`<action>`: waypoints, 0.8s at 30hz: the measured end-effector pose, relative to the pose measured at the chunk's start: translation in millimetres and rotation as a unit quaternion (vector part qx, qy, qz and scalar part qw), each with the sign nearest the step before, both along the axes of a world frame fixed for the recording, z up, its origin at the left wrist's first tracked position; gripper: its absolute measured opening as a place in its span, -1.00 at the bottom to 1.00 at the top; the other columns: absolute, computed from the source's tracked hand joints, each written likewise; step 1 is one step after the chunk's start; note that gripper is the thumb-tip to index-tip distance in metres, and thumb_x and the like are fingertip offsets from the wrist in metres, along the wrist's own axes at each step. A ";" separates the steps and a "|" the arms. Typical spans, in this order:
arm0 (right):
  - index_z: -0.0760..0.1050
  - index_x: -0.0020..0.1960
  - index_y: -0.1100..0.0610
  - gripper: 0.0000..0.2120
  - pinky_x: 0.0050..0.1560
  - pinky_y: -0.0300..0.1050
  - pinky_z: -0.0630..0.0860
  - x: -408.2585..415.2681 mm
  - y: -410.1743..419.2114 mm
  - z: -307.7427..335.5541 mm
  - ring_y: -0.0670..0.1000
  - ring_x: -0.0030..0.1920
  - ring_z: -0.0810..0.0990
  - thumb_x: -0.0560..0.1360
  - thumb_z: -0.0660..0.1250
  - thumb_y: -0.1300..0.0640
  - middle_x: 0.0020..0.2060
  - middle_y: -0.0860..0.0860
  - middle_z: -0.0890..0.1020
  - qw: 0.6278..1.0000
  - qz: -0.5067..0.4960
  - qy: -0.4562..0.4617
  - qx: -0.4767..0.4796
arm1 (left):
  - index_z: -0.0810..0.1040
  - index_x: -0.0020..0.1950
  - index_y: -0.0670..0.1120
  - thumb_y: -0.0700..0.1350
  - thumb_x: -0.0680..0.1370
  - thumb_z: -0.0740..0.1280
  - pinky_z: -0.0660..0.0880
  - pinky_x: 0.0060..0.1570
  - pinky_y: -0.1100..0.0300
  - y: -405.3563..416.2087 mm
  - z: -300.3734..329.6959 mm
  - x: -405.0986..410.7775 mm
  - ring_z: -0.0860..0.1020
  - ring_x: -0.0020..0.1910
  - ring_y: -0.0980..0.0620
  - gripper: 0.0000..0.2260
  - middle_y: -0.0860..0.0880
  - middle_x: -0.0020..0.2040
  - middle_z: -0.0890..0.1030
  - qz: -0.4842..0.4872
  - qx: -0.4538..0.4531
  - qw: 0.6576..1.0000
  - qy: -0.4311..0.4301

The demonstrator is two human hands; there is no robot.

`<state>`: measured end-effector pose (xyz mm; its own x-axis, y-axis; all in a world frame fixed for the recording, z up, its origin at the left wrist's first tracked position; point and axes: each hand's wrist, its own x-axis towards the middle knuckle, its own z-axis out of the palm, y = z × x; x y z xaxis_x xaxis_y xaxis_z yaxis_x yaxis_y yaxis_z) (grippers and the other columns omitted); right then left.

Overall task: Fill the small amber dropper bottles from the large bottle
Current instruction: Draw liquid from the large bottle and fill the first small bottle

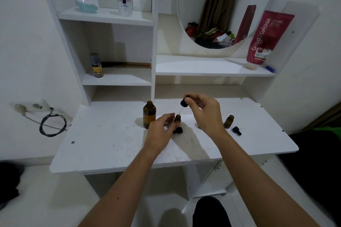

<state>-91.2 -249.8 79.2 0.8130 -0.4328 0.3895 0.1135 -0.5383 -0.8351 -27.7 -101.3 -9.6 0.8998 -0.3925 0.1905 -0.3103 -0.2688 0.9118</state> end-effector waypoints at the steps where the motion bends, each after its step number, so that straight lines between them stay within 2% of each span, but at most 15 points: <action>1: 0.72 0.17 0.11 -0.85 -0.03 -0.42 0.57 -2.0 0.0 4.1 -0.23 -0.03 0.73 0.63 0.45 0.14 -0.07 -0.07 0.79 1.000 -0.004 -0.006 0.005 | 0.56 0.42 -0.07 -0.01 0.59 0.44 0.55 0.29 0.16 2.2 0.4 -1.9 0.61 0.25 0.09 -0.59 0.04 0.28 0.66 0.002 -0.007 1.000 0.004; 4: 0.71 0.17 0.12 -0.85 0.15 -0.28 0.61 -8.9 1.4 16.3 -0.16 0.01 0.75 0.63 0.44 0.16 -0.06 -0.06 0.79 0.999 -0.006 -0.039 0.016 | 0.59 0.39 -0.02 0.00 0.58 0.46 0.54 0.23 0.29 14.1 -1.3 -10.6 0.63 0.20 0.19 -0.62 0.11 0.26 0.66 0.012 -0.033 0.999 0.013; 7: 0.70 0.19 0.12 -0.84 0.21 -0.16 0.63 -9.1 4.6 27.2 -0.09 0.04 0.76 0.63 0.45 0.16 -0.03 -0.05 0.79 0.998 0.005 -0.063 0.016 | 0.65 0.30 0.01 0.01 0.53 0.50 0.61 0.20 0.14 35.2 -3.7 -15.4 0.66 0.11 0.24 -0.66 0.18 0.15 0.70 0.017 -0.062 0.997 0.033; 12: 0.70 0.18 0.06 -0.85 0.21 -0.18 0.64 3.1 18.5 38.9 -0.09 0.07 0.76 0.63 0.45 0.18 -0.01 -0.09 0.78 0.993 0.041 -0.106 0.042 | 0.68 0.09 0.02 0.00 0.44 0.59 0.69 -0.01 0.00 74.4 -0.1 -9.6 0.70 -0.08 0.10 -0.74 0.14 -0.08 0.72 0.060 -0.082 0.994 0.039; 15: 0.70 0.18 0.10 -0.85 0.20 -0.25 0.62 13.7 28.5 43.3 -0.12 0.09 0.74 0.62 0.45 0.20 0.01 -0.12 0.77 0.989 0.054 -0.131 0.051 | 0.62 0.01 0.02 0.00 0.38 0.64 0.69 -0.04 -0.01 83.2 3.6 -1.5 0.67 -0.11 0.05 -0.70 0.08 -0.13 0.69 0.107 -0.093 0.990 0.021; 18: 0.71 0.17 0.12 -0.85 0.18 -0.28 0.59 25.0 38.2 46.5 -0.14 0.09 0.73 0.62 0.45 0.22 -0.01 -0.15 0.77 0.986 0.060 -0.136 0.074 | 0.56 0.11 0.03 0.04 0.36 0.65 0.64 0.03 0.18 80.3 6.1 9.3 0.65 0.01 0.07 -0.57 0.09 0.03 0.65 0.138 -0.076 0.988 -0.006; 20: 0.70 0.17 0.13 -0.86 0.16 -0.31 0.58 31.1 43.2 47.5 -0.17 0.07 0.73 0.62 0.44 0.23 -0.03 -0.16 0.76 0.986 0.064 -0.134 0.080 | 0.53 0.23 0.05 0.02 0.37 0.65 0.58 0.08 0.29 77.3 6.5 15.6 0.62 0.12 0.04 -0.50 0.07 0.16 0.62 0.133 -0.084 0.987 0.008; 24: 0.69 0.18 0.15 -0.85 0.13 -0.37 0.56 40.2 48.8 46.5 -0.22 0.05 0.72 0.63 0.43 0.24 -0.03 -0.17 0.75 0.987 0.080 -0.124 0.070 | 0.50 0.40 -0.02 -0.01 0.42 0.62 0.50 0.22 0.24 75.3 2.3 22.8 0.56 0.22 0.05 -0.40 0.05 0.31 0.59 0.104 -0.069 0.992 0.028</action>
